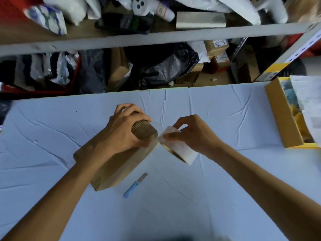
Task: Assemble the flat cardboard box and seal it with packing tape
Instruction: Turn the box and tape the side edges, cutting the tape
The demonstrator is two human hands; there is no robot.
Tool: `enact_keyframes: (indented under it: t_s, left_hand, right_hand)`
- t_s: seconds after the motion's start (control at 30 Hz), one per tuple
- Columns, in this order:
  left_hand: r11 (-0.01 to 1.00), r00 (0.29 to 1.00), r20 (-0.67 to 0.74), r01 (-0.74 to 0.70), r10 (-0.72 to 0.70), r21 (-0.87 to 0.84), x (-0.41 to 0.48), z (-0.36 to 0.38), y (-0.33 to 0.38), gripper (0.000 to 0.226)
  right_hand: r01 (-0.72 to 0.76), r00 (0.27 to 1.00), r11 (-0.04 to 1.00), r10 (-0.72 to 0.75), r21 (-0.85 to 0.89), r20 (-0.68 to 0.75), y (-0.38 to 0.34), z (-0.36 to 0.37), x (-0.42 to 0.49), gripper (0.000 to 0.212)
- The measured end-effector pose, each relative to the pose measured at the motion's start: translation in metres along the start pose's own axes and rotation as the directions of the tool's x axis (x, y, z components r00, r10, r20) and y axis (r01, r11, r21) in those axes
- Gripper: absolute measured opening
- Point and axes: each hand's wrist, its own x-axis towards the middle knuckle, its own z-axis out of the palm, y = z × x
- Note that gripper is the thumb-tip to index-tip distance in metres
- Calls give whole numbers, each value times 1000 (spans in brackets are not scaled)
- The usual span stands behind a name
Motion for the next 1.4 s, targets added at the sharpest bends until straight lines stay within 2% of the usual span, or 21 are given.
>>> enact_keyframes:
  t_s: [0.1,0.17,0.27,0.43,0.5,0.6,0.7,0.93,1.03,1.17,1.27,1.4]
  left_hand:
    - [999,999,33,35,-34,-15,2,0,-1,63]
    - [999,997,63,46,-46,-5,1,1,0,57]
    - [999,995,97,36,-39,32,-4,4,1,53]
    - [998,982,178,47,-55,47,-2,0,1,47]
    - [997,980,190,40,-51,62,-4,1,2,49]
    - [991,991,126,-63,48,115,-6,6,4,52]
    - [973,972,171,-186,161,140,-3,11,6,50]
    - [968,964,194,-209,180,136,-1,9,12,36]
    - [967,962,191,-220,194,128,-2,7,12,35]
    - [972,969,183,-193,167,135,-5,6,14,48]
    - [984,975,176,-152,134,92,-7,4,7,50]
    - [993,968,223,-118,111,17,-9,3,2,42]
  right_hand:
    - [-67,998,964,61,-259,-32,5,4,0,47]
    - [-130,992,939,119,-318,-51,17,7,-5,53]
    - [-154,987,977,146,-148,-60,27,9,-18,48]
    - [42,998,994,-47,-98,-49,31,4,-30,32]
    - [61,998,997,-62,-49,-14,35,1,-32,29]
    - [-25,998,1000,25,-15,51,42,1,-31,33]
    - [-97,990,994,101,-50,98,47,5,-29,40]
    - [-205,977,979,204,18,58,64,8,-23,56]
    - [-206,978,976,203,75,48,75,12,-31,41]
    - [-55,994,982,37,179,103,75,16,-42,12]
    - [-2,997,986,-12,169,79,72,15,-46,9]
    - [-23,998,985,12,170,60,75,17,-48,10]
